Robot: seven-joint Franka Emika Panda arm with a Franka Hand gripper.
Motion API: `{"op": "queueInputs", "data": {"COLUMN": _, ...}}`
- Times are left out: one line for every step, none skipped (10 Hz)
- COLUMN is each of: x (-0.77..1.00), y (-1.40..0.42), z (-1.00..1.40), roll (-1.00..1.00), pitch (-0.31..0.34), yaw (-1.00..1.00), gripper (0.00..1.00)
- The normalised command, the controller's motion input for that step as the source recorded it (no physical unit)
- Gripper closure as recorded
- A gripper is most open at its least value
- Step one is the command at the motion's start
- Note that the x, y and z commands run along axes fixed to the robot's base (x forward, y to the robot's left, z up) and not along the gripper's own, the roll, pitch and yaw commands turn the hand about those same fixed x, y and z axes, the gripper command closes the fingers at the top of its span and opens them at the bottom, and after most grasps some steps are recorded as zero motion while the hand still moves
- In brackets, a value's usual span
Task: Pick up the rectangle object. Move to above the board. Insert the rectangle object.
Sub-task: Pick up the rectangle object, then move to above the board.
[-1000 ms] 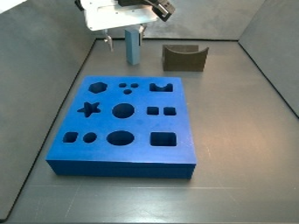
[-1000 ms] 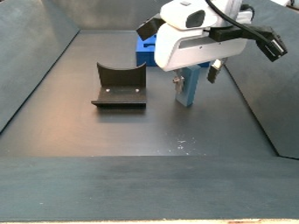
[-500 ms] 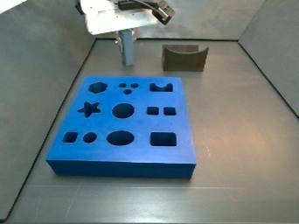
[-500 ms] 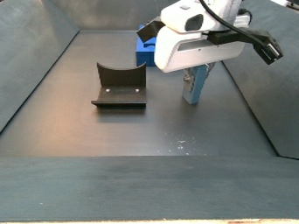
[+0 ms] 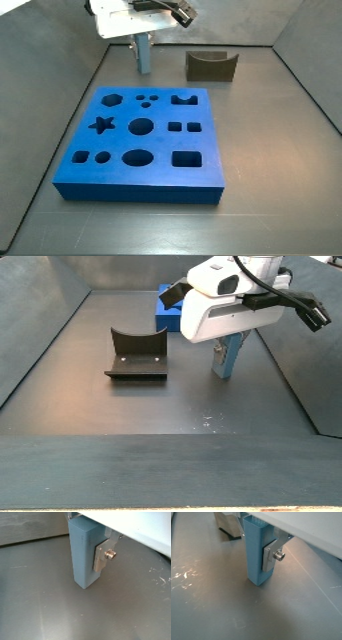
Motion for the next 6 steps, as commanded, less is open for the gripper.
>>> {"op": "queueInputs", "data": {"x": 0.00, "y": 0.00, "z": 0.00, "roll": 0.00, "pitch": 0.000, "yaw": 0.00, "gripper": 1.00}}
{"op": "queueInputs", "data": {"x": 0.00, "y": 0.00, "z": 0.00, "roll": 0.00, "pitch": 0.000, "yaw": 0.00, "gripper": 1.00}}
{"op": "queueInputs", "data": {"x": 0.05, "y": -0.30, "z": 1.00, "roll": 0.01, "pitch": -0.055, "yaw": 0.20, "gripper": 1.00}}
{"op": "queueInputs", "data": {"x": 0.02, "y": -0.27, "z": 1.00, "roll": 0.01, "pitch": 0.054, "yaw": 0.27, "gripper": 1.00}}
{"op": "queueInputs", "data": {"x": 0.01, "y": -0.25, "z": 1.00, "roll": 0.04, "pitch": 0.105, "yaw": 0.22, "gripper": 1.00}}
{"op": "queueInputs", "data": {"x": 0.01, "y": -0.24, "z": 1.00, "roll": 0.07, "pitch": 0.136, "yaw": 0.15, "gripper": 1.00}}
